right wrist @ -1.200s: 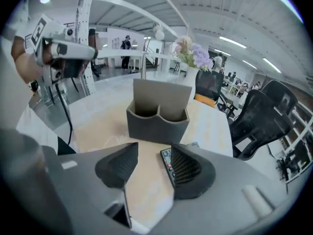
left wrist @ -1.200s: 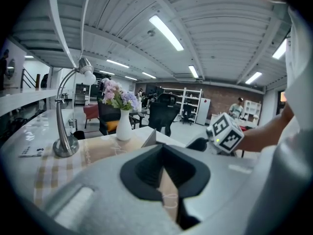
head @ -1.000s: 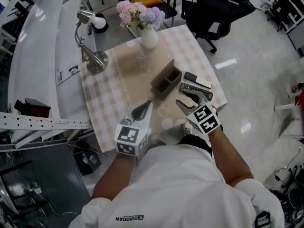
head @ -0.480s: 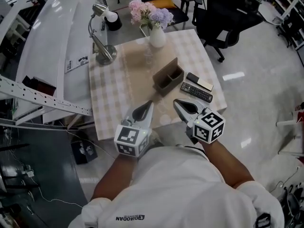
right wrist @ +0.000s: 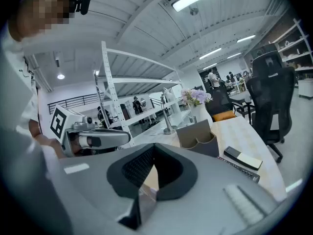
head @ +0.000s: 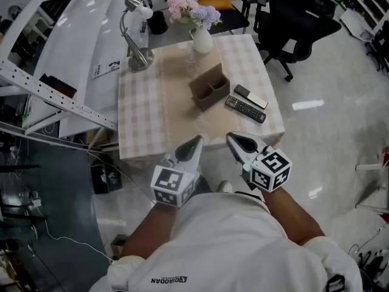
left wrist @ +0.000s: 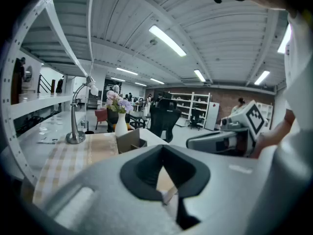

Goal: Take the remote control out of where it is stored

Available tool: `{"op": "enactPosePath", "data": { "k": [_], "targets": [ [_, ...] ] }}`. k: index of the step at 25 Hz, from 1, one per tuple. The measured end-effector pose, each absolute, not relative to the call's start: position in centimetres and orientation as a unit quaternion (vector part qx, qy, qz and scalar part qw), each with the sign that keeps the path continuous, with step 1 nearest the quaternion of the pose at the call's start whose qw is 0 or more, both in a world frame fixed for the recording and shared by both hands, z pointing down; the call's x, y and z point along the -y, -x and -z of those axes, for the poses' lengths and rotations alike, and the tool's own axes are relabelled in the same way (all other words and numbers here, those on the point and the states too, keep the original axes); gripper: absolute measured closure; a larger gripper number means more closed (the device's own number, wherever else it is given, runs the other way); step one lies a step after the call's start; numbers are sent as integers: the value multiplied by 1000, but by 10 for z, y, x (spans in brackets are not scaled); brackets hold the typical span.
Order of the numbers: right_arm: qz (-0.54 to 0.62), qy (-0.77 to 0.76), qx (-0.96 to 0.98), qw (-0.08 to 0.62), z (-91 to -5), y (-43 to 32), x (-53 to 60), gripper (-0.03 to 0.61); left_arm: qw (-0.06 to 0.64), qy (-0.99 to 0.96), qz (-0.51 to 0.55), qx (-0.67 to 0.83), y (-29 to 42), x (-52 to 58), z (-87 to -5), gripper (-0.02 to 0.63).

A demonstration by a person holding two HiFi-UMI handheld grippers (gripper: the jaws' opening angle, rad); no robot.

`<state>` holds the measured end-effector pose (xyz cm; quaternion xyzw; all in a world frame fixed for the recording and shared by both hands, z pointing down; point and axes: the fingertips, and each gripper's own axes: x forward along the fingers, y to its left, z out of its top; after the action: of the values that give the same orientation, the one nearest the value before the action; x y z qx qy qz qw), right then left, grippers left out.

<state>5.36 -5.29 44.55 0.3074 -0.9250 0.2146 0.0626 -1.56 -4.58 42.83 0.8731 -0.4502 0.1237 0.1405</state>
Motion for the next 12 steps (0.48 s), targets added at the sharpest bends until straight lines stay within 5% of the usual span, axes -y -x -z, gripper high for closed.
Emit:
{"op": "enactPosePath", "data": {
  "k": [12],
  "targets": [
    [-213, -276, 936, 56, -441, -65, -2, 574, 144, -848, -122, 494, 11, -22, -423, 611]
  ]
}}
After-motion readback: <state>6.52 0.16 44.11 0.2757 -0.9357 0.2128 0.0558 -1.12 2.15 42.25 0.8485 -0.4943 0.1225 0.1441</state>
